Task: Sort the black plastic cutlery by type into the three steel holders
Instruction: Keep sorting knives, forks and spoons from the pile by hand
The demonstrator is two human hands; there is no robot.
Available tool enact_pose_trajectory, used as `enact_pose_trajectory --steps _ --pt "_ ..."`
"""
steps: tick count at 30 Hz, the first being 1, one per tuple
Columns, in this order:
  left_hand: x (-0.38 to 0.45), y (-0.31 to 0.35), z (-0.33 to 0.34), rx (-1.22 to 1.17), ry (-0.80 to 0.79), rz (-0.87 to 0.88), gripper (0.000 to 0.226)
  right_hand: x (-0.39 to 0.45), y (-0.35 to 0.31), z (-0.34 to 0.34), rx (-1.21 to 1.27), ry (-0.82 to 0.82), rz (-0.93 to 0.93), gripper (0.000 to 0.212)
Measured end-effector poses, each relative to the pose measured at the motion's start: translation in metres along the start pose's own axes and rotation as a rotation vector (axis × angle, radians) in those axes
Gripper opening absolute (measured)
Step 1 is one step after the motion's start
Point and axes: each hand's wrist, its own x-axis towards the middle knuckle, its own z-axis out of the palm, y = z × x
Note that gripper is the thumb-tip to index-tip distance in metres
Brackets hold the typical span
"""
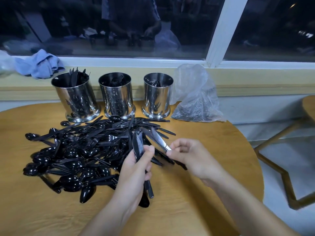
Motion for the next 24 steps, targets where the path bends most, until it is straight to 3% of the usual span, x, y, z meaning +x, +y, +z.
enact_pose_trajectory --steps 6,10,13,18,21,24 --pt "-0.009 0.0 -0.009 -0.03 0.074 -0.047 0.043 -0.026 0.0 0.067 0.14 -0.096 -0.069 0.016" --pt "-0.01 0.002 -0.018 -0.104 0.179 -0.067 0.035 -0.026 -0.008 0.072 0.043 -0.075 -0.127 0.011" --pt "-0.008 0.004 -0.027 -0.2 0.213 -0.066 0.03 0.003 -0.004 0.057 -0.188 0.102 -0.144 0.011" --pt "-0.007 0.006 -0.035 -0.334 0.202 -0.082 0.03 0.087 0.014 0.035 -0.865 0.323 -0.176 0.063" --pt "-0.01 0.004 -0.041 -0.305 0.179 -0.091 0.03 0.114 0.02 0.035 -1.0 0.355 -0.134 0.06" --pt "-0.01 0.002 -0.049 -0.275 0.171 -0.09 0.031 0.12 0.028 0.039 -1.009 0.408 -0.187 0.043"
